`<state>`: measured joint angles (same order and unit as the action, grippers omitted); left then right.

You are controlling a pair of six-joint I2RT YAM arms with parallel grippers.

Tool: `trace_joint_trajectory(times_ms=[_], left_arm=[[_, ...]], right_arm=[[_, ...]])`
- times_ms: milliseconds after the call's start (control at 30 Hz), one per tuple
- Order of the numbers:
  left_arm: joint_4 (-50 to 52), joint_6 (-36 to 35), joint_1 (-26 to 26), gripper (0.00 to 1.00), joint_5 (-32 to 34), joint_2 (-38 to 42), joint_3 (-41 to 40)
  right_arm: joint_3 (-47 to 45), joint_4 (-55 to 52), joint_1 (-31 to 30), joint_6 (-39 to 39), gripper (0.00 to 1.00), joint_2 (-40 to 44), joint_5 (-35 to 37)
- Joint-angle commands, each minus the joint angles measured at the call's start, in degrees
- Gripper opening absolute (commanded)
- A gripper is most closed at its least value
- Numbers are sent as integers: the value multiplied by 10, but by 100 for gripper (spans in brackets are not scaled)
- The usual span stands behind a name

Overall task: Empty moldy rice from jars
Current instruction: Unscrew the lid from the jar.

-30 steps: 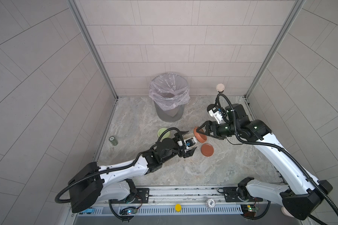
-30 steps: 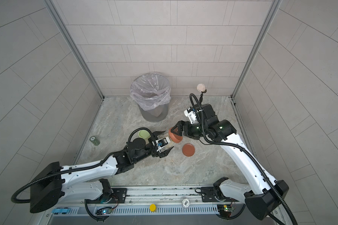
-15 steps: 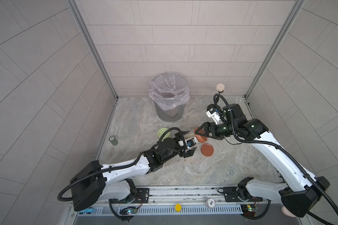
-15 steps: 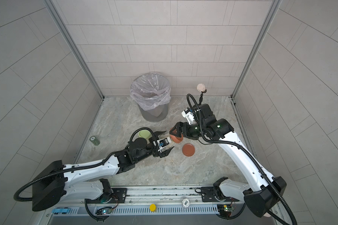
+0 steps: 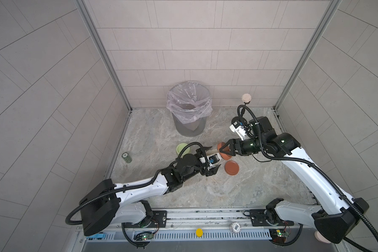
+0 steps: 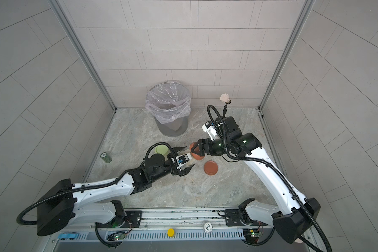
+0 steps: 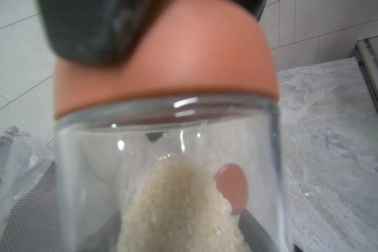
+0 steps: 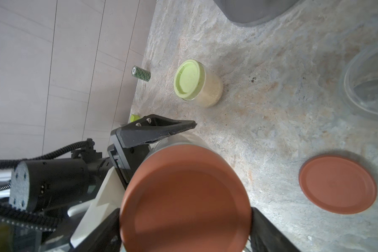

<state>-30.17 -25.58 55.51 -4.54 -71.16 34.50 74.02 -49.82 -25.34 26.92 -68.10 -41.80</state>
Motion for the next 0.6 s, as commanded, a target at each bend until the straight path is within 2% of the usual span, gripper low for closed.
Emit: trace_joint_trajectory(times_ms=[0, 67, 133, 267, 367, 433, 567], left_arm=[[-101, 68, -37, 0, -114, 1, 33], [-128, 125, -72, 0, -182, -6, 38], [-150, 168, -105, 0, -239, -16, 47], [-145, 186, -132, 0, -308, -38, 79], [-123, 205, -156, 0, -387, -72, 128], [-115, 211, -165, 0, -405, -92, 156], [-127, 213, -167, 0, -399, -99, 166]], right_arm=[[-14, 21, -8, -124, 62, 15, -38], [-20, 36, -16, -180, 60, 19, -44], [-16, 26, -18, -269, 60, 19, -68], [-5, -12, -19, -413, 62, 2, -90], [26, -79, -19, -514, 62, -26, -61], [51, -112, -17, -549, 62, -49, -41], [71, -138, -17, -576, 64, -69, -11]])
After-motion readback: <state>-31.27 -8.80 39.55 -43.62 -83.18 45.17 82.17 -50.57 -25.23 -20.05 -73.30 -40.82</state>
